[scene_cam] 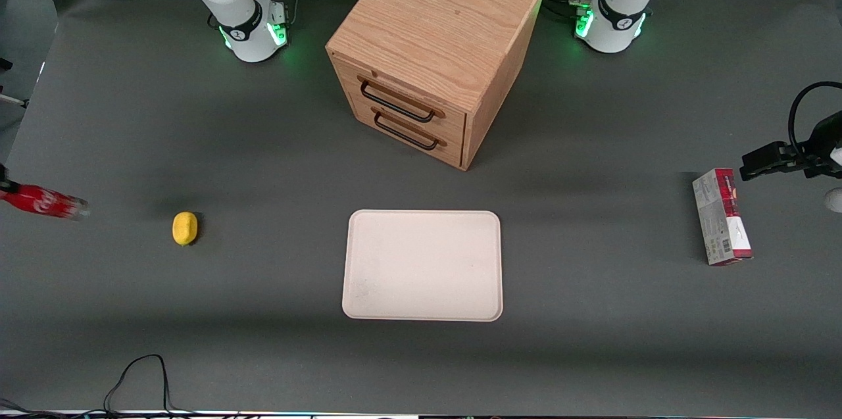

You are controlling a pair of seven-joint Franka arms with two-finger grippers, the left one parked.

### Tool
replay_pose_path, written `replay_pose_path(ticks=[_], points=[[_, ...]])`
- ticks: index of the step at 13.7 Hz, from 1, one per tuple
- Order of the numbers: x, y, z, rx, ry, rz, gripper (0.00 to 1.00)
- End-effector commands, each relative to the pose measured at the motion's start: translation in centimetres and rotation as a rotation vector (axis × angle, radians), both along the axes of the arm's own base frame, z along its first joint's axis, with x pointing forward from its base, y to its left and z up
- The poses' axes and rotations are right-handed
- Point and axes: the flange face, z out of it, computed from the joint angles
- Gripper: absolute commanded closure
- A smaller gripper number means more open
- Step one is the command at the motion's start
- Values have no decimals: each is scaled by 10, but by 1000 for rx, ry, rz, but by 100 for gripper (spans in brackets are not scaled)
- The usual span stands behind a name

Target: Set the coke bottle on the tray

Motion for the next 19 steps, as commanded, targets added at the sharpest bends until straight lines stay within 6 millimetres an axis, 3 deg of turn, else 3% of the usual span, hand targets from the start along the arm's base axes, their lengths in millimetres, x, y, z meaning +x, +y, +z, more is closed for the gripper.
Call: replay_pose_path(ticks=[1, 3, 6, 8, 12, 15, 16, 19], points=[[-7, 8, 75, -61, 1, 13, 91], [-12, 16, 103, -75, -6, 22, 91], [-5, 34, 105, -67, -8, 53, 91], [18, 87, 102, -68, -10, 85, 91], [53, 237, 95, -74, -11, 83, 91], [69, 363, 93, -107, -50, 116, 92], [70, 406, 89, -110, -64, 130, 92], [58, 508, 73, -25, -66, 95, 92]])
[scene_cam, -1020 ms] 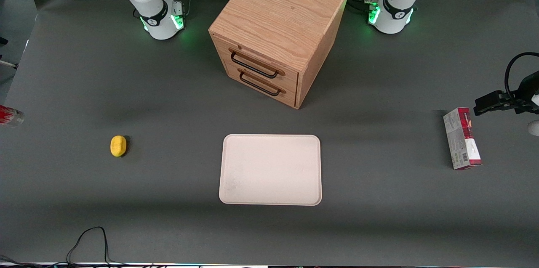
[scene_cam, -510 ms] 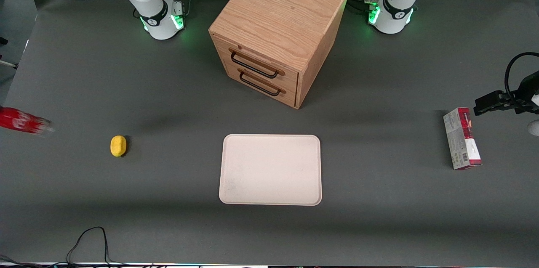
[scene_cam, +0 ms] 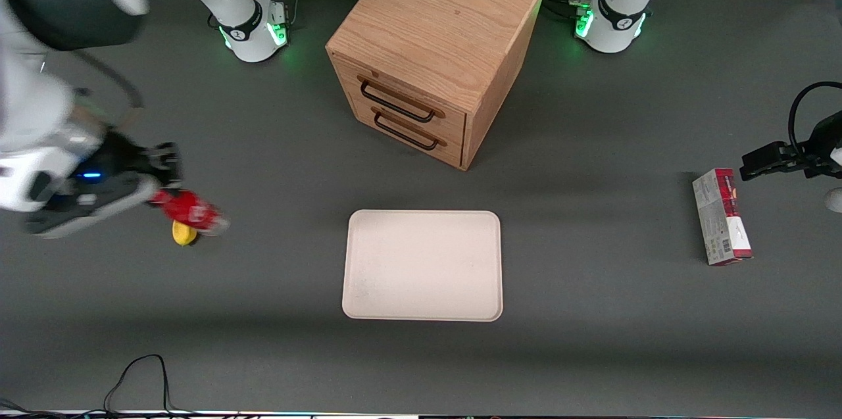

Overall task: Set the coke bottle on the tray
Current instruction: 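Carry the bottle over the white tray and lower it onto it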

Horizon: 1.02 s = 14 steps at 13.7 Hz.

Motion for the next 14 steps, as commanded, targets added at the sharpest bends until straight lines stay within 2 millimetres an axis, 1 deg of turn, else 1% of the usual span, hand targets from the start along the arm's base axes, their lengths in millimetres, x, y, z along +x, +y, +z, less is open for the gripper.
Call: replay_pose_path(ticks=[1, 2, 4, 5, 7, 10, 11, 13, 14], points=[[-4, 70, -7, 60, -27, -64, 92], [-7, 97, -21, 70, -21, -43, 92], [-9, 134, -38, 56, -58, 5, 93], [-5, 143, -49, 52, -73, 15, 93], [14, 151, -91, 41, -74, 23, 93], [45, 160, -177, 21, -79, 23, 92], [53, 163, -209, 15, -81, 27, 93], [63, 167, -257, 9, -87, 28, 93], [66, 168, -274, 6, -91, 27, 93]])
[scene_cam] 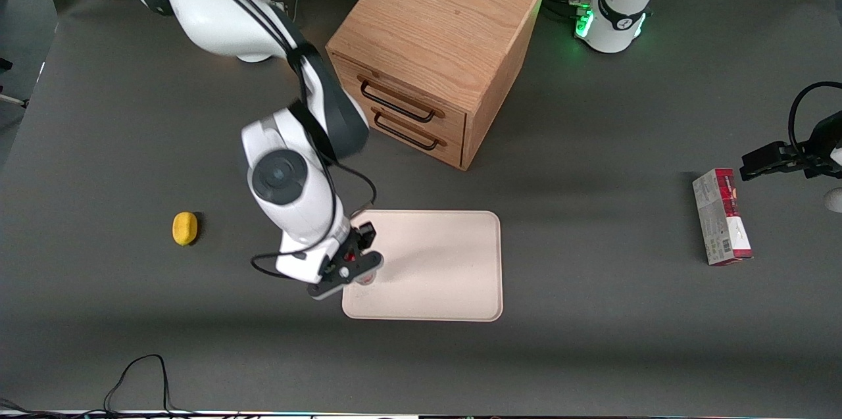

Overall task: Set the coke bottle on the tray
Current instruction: 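Carry the bottle over the white tray and lower it onto it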

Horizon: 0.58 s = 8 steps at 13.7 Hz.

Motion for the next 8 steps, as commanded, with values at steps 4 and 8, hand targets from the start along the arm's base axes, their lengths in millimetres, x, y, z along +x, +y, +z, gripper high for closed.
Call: replay_pose_path(ticks=[4, 8], points=[[9, 6, -40, -20, -27, 5, 92], [9, 7, -40, -17, -25, -1, 0]])
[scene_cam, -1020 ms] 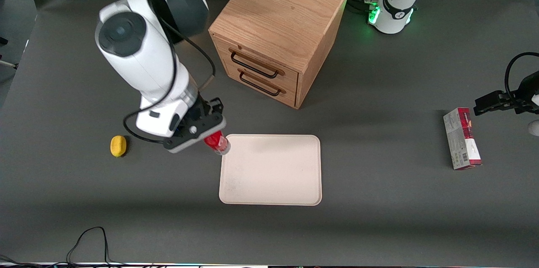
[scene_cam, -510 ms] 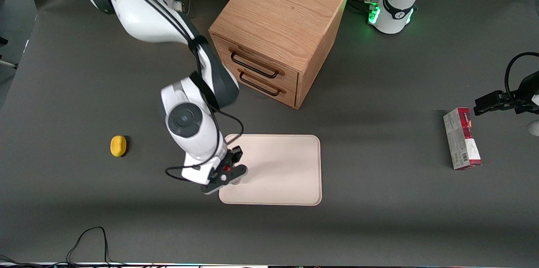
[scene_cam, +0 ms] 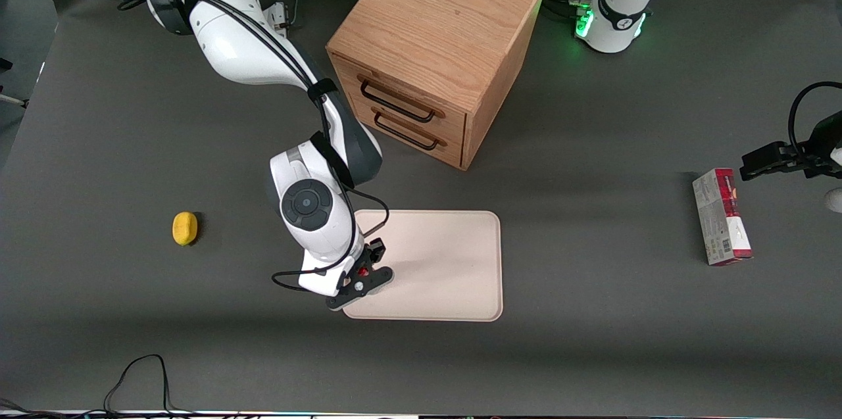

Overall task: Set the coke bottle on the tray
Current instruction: 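Carry the bottle over the white tray and lower it onto it, then open the right gripper and lift it away from the bottle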

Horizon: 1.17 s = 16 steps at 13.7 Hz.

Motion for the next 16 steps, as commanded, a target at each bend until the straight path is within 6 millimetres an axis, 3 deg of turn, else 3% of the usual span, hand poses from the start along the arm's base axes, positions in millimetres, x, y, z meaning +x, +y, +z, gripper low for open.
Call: replay_pose_path(ticks=[1, 3, 6, 11, 14, 16], points=[[2, 2, 4, -8, -21, -6, 0], [3, 1, 17, -6, -30, -8, 0], [-8, -3, 64, -15, -6, -11, 0], [-58, -8, 201, -44, -14, 3, 0], [-88, -32, 256, -58, 44, -38, 0], [-109, -59, 284, -84, 55, -57, 0]])
